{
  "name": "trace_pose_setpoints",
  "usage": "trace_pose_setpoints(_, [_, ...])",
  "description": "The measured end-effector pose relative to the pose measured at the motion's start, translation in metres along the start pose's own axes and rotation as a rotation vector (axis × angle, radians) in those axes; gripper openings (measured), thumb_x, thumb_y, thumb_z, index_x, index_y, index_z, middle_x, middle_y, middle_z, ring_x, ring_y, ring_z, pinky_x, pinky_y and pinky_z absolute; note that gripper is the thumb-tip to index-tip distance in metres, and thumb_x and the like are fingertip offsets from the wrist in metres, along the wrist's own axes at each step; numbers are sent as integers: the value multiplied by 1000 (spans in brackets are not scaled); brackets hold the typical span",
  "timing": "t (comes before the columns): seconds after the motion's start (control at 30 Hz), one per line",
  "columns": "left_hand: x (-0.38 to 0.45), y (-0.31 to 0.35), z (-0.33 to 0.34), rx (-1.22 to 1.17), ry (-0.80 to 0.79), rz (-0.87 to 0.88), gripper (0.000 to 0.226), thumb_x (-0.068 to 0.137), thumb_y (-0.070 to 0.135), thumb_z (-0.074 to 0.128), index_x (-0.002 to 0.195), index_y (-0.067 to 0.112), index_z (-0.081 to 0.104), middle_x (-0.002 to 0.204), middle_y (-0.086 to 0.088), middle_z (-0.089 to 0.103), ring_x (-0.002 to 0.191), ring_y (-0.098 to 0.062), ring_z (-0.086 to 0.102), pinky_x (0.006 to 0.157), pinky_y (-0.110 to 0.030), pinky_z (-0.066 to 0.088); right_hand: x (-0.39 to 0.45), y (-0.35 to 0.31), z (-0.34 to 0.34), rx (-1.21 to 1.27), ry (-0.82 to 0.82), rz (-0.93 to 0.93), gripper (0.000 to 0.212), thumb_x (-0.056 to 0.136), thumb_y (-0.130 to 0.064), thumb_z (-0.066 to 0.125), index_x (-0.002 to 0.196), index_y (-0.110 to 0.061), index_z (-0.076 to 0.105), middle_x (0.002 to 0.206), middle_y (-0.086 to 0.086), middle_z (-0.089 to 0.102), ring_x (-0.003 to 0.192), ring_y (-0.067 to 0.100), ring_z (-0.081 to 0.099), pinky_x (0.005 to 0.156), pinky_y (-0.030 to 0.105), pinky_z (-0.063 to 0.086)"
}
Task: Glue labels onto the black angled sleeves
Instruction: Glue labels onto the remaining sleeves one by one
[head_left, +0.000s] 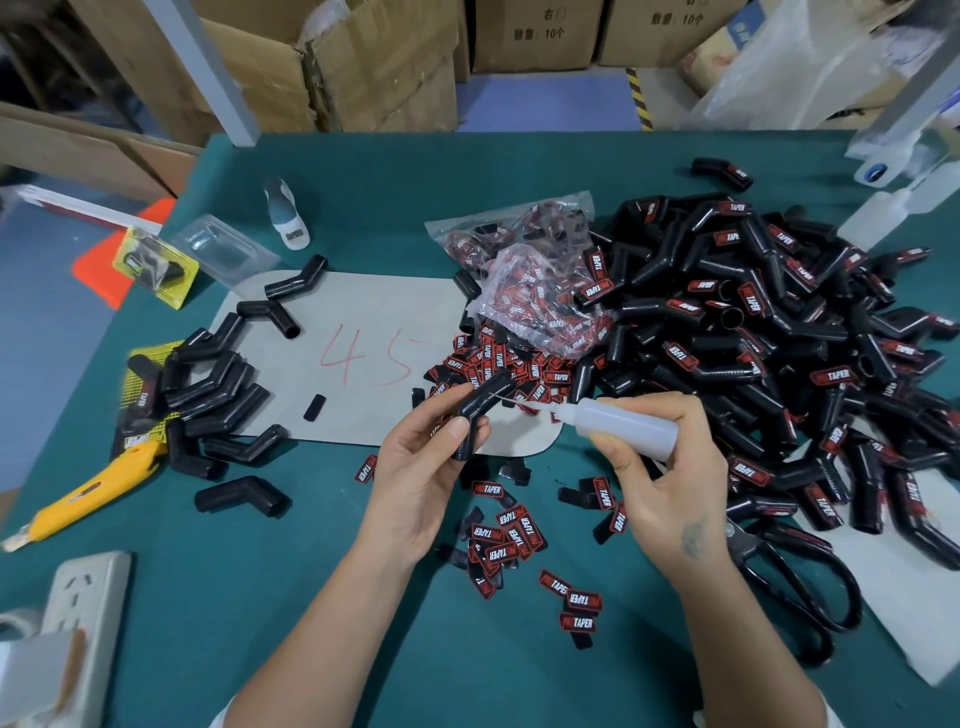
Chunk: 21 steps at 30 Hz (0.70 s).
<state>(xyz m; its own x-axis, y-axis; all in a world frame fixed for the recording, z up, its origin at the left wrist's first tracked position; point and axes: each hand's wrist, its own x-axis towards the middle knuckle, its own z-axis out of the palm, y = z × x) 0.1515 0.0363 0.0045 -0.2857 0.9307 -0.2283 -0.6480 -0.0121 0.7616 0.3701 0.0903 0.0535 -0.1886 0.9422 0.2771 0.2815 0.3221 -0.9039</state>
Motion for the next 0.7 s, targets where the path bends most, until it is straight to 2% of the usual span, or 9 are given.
trace_pose_setpoints(0.1, [0,0,-1,-3,1,2,33,89,8,73,120,13,78,113,-11,76,94,-20,74,88,-25,59,-1,-1,2,1,-22,-1,29,92,-44,68,110,-60,53,114,-27,70,109,3,67,85,10,47])
trace_pose_setpoints(0.23, [1,-1,-2,-2,3,-8,32,90,6,72,121,13,78,114,-12,76,94,-20,74,87,-26,59,1,0,-1,0,22,14,27,91,-46,68,108,-61,52,112,-30,70,107,-1,66,82,8,47])
trace_pose_setpoints(0.4, [-1,1,0,-7,-18,-11,46,79,21,91,122,12,77,114,-11,76,94,-20,74,89,-26,59,0,-1,-1,-11,20,8,27,91,-46,68,108,-60,52,112,-32,69,106,-2,66,83,8,46])
trace_pose_setpoints(0.53, [0,1,-1,-5,-7,-10,36,84,13,82,120,14,78,115,-11,76,95,-20,74,88,-26,59,2,1,-2,5,40,13,26,91,-45,69,108,-58,53,112,-30,70,106,0,66,83,8,46])
trace_pose_setpoints(0.7, [0,2,0,-2,-23,-17,54,74,28,95,123,13,77,116,-11,76,96,-21,74,90,-26,58,0,1,-1,-12,28,5,26,92,-45,68,110,-57,53,113,-29,69,106,1,66,82,8,46])
